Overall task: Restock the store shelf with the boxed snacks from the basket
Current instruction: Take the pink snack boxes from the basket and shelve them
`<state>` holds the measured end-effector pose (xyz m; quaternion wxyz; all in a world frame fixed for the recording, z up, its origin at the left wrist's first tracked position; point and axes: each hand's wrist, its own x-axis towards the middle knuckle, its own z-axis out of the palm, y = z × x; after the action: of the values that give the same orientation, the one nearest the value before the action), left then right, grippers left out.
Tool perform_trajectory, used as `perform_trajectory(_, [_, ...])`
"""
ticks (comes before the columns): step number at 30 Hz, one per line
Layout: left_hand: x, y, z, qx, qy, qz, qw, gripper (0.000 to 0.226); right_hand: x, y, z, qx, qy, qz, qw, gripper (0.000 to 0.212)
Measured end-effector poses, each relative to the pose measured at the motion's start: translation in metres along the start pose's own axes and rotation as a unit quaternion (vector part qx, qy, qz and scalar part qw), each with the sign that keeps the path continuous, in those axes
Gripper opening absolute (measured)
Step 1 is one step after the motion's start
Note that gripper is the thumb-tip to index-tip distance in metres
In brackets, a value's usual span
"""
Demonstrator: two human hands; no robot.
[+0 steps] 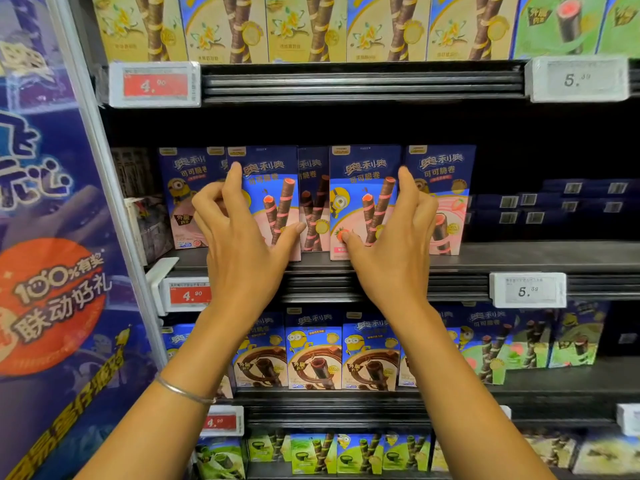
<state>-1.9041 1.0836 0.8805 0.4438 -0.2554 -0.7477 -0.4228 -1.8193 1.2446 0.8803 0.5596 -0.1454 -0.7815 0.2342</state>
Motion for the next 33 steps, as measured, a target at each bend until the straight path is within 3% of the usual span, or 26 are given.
perform_trajectory(9, [-0.005, 0.001, 0.000, -0.009, -0.005, -0.014, 1.000, 0.109, -0.001, 0.007, -0.011, 0.042, -0.034, 0.018, 0.998, 0.099])
perform_trajectory(18, [-0.008, 0.001, 0.001, -0.027, -0.014, -0.014, 0.999, 0.108, 0.002, 0.013, -0.027, 0.098, -0.074, 0.021, 0.992, 0.065])
perform_trajectory(22, [-0.011, 0.004, 0.001, -0.020, -0.005, -0.013, 1.000, 0.108, 0.005, 0.023, -0.042, 0.077, 0.032, 0.019, 0.996, 0.059])
perform_trajectory(25, [-0.015, 0.011, 0.004, -0.021, -0.010, -0.016, 1.000, 0.105, 0.018, 0.038, -0.056, 0.040, 0.094, 0.059, 0.993, 0.073])
perform_trajectory(30, [-0.017, 0.020, 0.011, -0.033, -0.015, -0.021, 0.999, 0.116, 0.042, 0.061, -0.059, 0.024, -0.048, 0.115, 0.992, 0.072])
perform_trajectory(33, [-0.017, 0.022, 0.014, -0.031, -0.012, -0.028, 0.999, 0.120, 0.050, 0.065, -0.058, 0.005, -0.060, 0.104, 0.993, 0.058])
